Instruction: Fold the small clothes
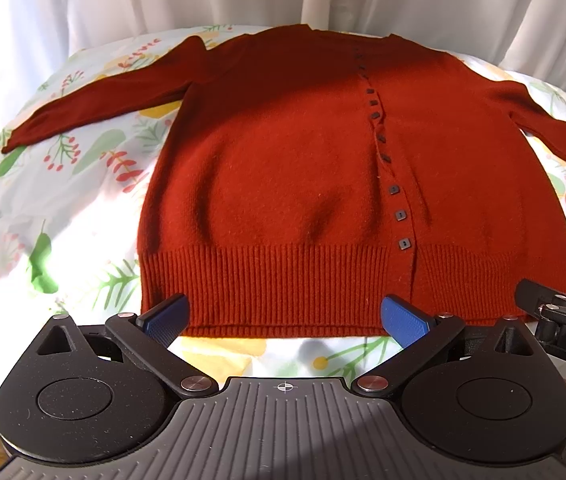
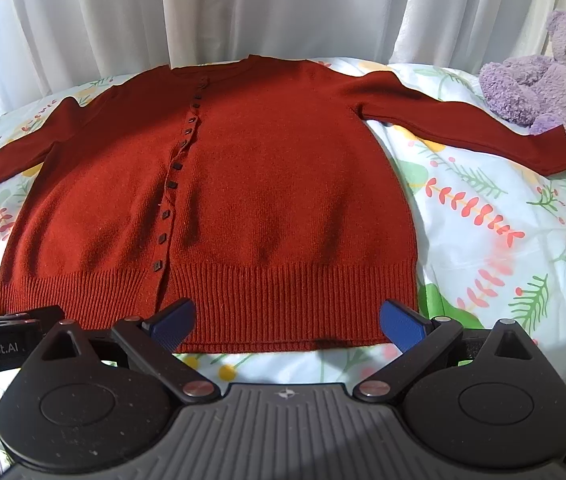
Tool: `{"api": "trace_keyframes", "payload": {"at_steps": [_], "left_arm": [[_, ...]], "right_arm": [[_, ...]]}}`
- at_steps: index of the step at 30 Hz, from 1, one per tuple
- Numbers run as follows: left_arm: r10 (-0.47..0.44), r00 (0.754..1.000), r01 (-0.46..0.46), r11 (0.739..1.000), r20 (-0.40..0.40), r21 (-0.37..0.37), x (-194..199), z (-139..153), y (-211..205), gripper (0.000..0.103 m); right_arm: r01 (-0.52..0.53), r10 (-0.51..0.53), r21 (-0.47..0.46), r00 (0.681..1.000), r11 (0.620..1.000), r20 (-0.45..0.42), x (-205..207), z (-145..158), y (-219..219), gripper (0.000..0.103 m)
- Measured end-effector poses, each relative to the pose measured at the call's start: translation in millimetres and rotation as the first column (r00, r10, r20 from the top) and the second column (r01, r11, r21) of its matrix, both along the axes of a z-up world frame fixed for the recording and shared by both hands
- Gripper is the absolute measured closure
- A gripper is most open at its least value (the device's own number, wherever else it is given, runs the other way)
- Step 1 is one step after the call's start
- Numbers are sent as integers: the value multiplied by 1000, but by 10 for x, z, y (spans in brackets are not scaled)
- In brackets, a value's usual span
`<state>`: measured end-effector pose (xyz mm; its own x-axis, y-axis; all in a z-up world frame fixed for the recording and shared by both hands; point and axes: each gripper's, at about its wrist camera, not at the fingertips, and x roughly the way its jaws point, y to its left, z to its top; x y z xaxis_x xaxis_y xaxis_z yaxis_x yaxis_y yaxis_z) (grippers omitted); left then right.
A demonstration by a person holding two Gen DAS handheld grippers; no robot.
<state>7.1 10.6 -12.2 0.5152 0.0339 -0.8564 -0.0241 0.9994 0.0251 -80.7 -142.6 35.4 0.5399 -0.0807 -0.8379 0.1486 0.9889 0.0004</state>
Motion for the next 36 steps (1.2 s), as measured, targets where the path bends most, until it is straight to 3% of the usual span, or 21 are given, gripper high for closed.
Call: {"api": "trace_keyframes", "payload": {"at_steps": [36], "left_arm": [[-17,999,18,1000,-38,8,81,-39,-2,0]], "right_arm": [[2,-2,8,1000,1000,-2,45,-18,-64,4]]}}
